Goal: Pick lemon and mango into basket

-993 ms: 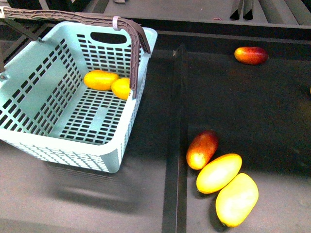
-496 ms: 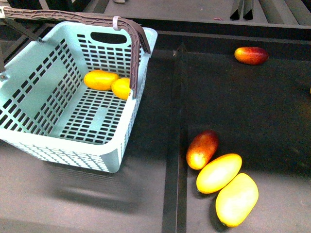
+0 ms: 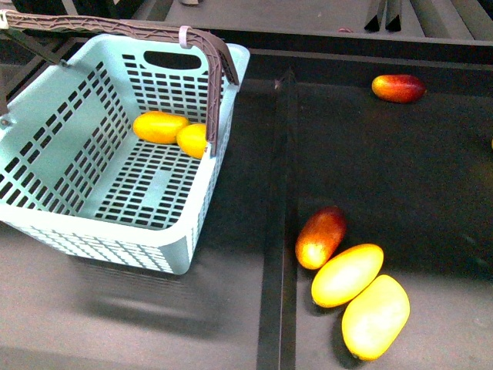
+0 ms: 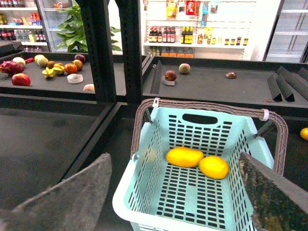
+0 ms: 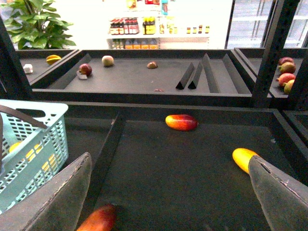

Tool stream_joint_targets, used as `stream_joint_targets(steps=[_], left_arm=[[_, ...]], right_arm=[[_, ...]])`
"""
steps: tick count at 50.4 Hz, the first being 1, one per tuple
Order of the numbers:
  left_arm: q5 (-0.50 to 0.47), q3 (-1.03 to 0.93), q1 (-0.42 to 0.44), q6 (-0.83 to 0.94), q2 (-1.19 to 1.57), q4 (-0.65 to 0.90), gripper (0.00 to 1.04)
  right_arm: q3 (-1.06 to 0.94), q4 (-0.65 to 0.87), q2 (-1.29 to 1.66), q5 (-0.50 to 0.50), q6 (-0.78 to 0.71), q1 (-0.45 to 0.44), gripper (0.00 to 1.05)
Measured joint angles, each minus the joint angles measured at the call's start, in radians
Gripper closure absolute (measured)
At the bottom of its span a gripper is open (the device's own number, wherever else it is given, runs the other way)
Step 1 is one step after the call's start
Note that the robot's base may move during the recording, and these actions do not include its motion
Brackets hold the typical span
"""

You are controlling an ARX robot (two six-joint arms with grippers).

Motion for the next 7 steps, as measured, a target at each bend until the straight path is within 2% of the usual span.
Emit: stream_joint_targets(steps=[4, 7], left_arm=[[0.0, 0.0, 0.0, 0.0, 0.0, 0.0, 0.07], [0.0, 0.0, 0.0, 0.002, 0.0, 0.0, 0.07]], right_arm=[[0.0, 0.0, 0.0, 0.0, 0.0, 0.0, 0.09], [0.0, 0.0, 0.0, 0.0, 0.0, 0.0, 0.09]])
